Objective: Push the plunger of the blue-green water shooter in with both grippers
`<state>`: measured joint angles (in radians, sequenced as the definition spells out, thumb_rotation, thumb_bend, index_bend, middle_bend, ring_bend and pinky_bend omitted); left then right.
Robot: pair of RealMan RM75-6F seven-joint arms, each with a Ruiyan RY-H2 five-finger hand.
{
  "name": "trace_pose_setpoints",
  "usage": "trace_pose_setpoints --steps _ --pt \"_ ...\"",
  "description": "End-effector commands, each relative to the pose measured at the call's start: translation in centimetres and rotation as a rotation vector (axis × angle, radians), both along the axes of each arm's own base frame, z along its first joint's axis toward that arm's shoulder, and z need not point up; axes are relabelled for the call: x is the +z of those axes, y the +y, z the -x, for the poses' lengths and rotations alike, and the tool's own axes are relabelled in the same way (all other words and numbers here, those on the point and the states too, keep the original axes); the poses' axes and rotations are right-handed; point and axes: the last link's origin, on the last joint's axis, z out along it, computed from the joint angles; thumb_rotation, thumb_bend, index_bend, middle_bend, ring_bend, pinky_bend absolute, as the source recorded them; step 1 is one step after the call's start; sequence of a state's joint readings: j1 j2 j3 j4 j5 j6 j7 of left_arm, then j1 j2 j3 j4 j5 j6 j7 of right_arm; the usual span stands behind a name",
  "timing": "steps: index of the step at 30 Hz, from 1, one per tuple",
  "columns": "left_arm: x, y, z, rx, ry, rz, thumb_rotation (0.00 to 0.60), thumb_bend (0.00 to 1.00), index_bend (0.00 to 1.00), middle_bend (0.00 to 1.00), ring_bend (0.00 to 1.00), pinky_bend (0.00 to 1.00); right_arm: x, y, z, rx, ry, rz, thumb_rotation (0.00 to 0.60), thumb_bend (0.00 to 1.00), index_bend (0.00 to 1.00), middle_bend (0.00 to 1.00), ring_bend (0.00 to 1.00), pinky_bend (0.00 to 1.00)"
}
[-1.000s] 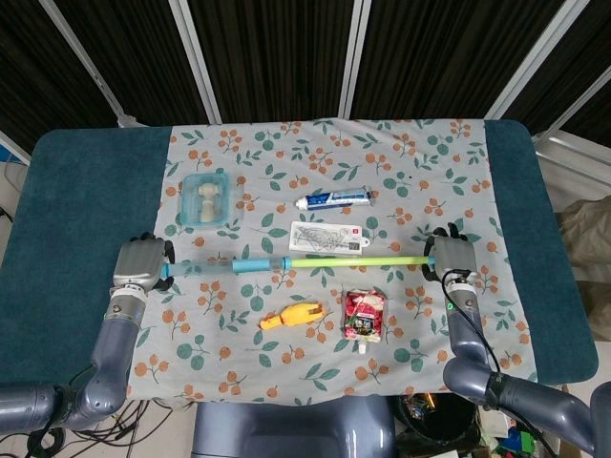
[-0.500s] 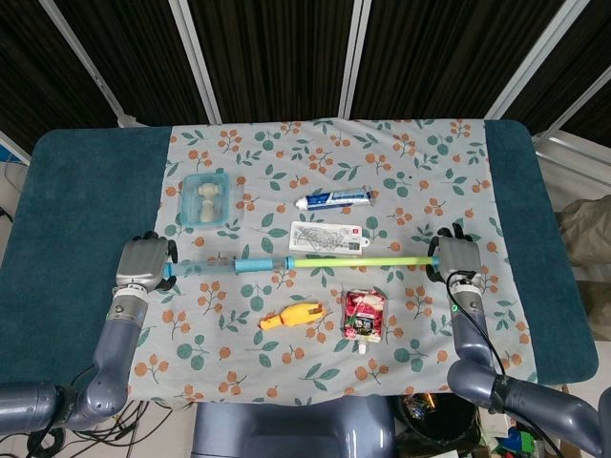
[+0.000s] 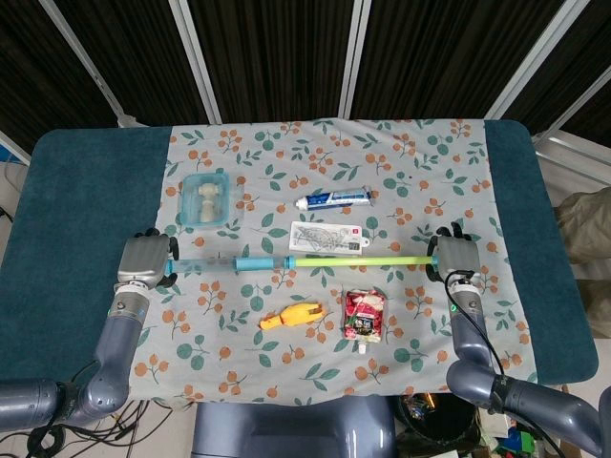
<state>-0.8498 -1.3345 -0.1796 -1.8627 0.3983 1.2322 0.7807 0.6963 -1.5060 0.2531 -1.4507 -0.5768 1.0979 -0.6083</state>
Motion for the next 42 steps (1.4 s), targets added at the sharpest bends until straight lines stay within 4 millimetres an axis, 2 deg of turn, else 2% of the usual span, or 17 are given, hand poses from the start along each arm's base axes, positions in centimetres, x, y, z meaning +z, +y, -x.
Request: trace_pose_setpoints --steps 1,10,28,42 --pt "-0.1 0.0 -0.1 -0.003 -0.002 0.001 0.600 0.38 0.58 0.38 0.16 0.25 0.0 0.0 -0.1 0.000 -0.002 0.000 0.600 0.41 0.69 0.18 0.04 0.19" --pt "-0.8 -0.1 -1.1 -0.021 -0.015 0.013 0.600 0.38 0.58 0.38 0.16 0.25 -0.2 0.1 -0.7 0.016 -0.005 -0.009 0.600 0.41 0.70 0.18 0.04 0.19" --pt "-3.1 -0.5 -4.4 -0.059 -0.061 0.048 0.600 0.38 0.58 0.38 0.16 0.25 -2.4 1.6 -4.9 0.130 -0.057 -0.080 0.600 0.42 0.71 0.18 0.04 0.19" --pt "-4.1 -0.5 -5.9 -0.071 -0.074 0.058 0.600 0.38 0.58 0.38 0.16 0.25 -3.2 2.3 -6.5 0.161 -0.074 -0.094 0.600 0.43 0.72 0.18 0.04 0.19"
